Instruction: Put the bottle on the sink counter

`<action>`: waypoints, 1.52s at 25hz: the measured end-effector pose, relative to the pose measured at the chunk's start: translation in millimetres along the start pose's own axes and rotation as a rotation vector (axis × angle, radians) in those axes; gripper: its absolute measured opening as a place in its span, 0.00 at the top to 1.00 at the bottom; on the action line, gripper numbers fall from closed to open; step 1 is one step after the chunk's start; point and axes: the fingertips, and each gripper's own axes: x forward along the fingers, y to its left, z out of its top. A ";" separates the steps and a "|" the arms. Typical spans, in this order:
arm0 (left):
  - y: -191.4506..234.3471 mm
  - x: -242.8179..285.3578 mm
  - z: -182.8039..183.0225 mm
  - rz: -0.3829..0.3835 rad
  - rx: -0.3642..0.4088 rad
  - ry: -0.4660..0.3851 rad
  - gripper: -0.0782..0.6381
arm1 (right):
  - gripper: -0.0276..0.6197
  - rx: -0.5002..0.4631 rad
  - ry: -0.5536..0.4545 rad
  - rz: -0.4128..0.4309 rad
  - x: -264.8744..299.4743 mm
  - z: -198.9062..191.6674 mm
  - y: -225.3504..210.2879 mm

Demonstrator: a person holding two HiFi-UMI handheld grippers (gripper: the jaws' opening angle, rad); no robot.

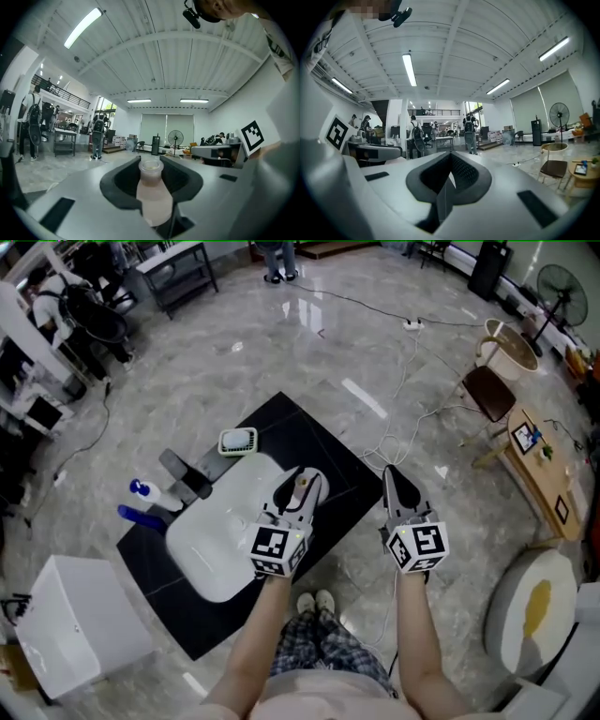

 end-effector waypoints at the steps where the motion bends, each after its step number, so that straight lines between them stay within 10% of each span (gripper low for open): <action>1: -4.2 14.9 -3.6 -0.012 -0.002 0.003 0.69 | 0.93 -0.002 0.005 -0.002 6.6 -2.5 -7.8; 21: -56.1 141.1 -139.7 -0.120 0.036 0.204 0.69 | 0.93 0.005 0.226 -0.035 55.1 -131.2 -76.1; 33: -63.0 146.6 -162.9 -0.129 0.103 0.241 0.69 | 0.93 0.021 0.263 -0.061 37.2 -148.2 -79.5; 38: -63.8 142.6 -147.4 -0.139 0.097 0.183 0.55 | 0.93 0.029 0.272 -0.062 29.6 -149.7 -75.8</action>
